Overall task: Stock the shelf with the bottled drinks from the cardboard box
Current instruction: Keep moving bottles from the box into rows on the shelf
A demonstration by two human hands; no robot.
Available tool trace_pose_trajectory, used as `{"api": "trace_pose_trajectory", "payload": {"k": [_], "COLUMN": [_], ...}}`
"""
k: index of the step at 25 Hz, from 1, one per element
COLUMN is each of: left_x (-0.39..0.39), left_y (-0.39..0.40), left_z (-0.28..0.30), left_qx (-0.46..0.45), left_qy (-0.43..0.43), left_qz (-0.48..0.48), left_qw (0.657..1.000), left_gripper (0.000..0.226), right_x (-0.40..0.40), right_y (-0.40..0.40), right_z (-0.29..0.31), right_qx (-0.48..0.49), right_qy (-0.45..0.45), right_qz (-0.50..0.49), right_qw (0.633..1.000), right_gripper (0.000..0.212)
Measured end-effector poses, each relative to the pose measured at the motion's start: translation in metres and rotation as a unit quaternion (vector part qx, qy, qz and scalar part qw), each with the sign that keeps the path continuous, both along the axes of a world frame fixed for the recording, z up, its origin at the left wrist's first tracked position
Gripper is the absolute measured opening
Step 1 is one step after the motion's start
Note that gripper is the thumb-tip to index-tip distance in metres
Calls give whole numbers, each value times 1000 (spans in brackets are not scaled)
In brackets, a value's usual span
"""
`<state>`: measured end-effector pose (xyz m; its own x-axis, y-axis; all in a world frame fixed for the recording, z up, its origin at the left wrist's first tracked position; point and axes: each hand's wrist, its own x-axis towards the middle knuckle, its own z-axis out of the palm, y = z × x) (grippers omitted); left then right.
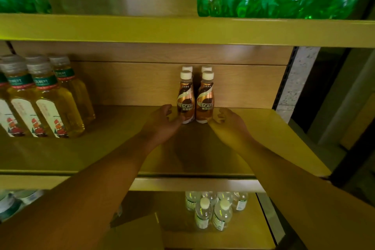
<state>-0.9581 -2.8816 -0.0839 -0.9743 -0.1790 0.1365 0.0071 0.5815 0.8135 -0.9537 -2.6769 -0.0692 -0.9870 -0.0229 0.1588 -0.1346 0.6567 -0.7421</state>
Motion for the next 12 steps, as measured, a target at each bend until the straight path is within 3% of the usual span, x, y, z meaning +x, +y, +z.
{"api": "trace_pose_trajectory", "payload": {"k": [2,4,6,8,12], "left_x": [20,47,75,105,179], "left_y": [-3,-5,-9,-14,-32], "left_z": [6,13,19,23,21], "left_qx": [-17,-89,-179,-205,-288], "left_qy": [0,1,-4,-8,15], "left_qz": [8,3,10,26,71], "left_qw": [1000,996,984,978,955], "left_gripper": [81,84,84,83,72], "right_x": [21,42,62,85,136], "right_y": [2,1,-5,-19,-53], "right_z": [5,6,3,-1,-10], "right_qx": [13,66,134,181,220], "right_qy": [16,67,95,112,146], "right_qz": [4,29,73,120,189], "right_qw": [1000,995,984,970,946], "right_gripper": [43,37,52,64,68]}}
